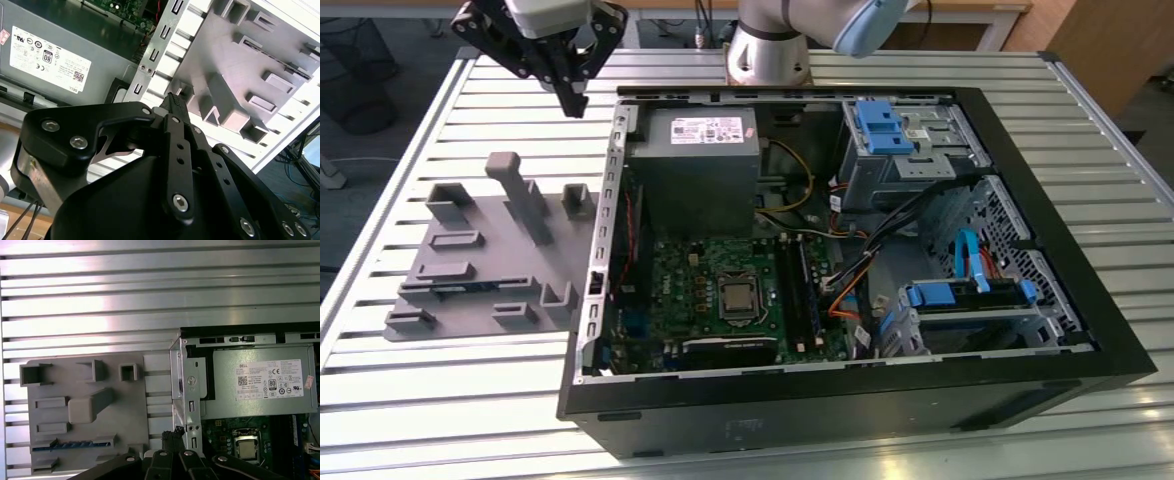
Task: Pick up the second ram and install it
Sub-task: 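Reach for the second ram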
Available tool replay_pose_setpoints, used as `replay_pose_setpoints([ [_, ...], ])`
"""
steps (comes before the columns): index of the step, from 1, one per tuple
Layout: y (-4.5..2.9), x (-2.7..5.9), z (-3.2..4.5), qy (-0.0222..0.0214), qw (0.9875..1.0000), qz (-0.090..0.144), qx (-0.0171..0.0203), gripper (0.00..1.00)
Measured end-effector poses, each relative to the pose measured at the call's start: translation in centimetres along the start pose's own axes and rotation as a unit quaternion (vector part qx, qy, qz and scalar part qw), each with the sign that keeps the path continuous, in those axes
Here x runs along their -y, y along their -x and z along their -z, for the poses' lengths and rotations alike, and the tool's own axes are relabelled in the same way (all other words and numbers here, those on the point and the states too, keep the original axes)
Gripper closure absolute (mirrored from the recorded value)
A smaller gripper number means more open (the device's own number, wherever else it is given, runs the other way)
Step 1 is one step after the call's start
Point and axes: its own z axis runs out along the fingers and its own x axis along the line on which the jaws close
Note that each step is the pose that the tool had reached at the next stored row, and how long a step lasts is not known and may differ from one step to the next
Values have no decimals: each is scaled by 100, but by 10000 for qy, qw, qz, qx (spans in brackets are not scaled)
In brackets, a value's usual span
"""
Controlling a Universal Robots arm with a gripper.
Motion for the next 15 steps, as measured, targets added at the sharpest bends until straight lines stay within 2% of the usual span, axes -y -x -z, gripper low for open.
replay_pose_setpoints([
  [15, -43, 3, -1, 0, 10000, 0, 0, 89],
])
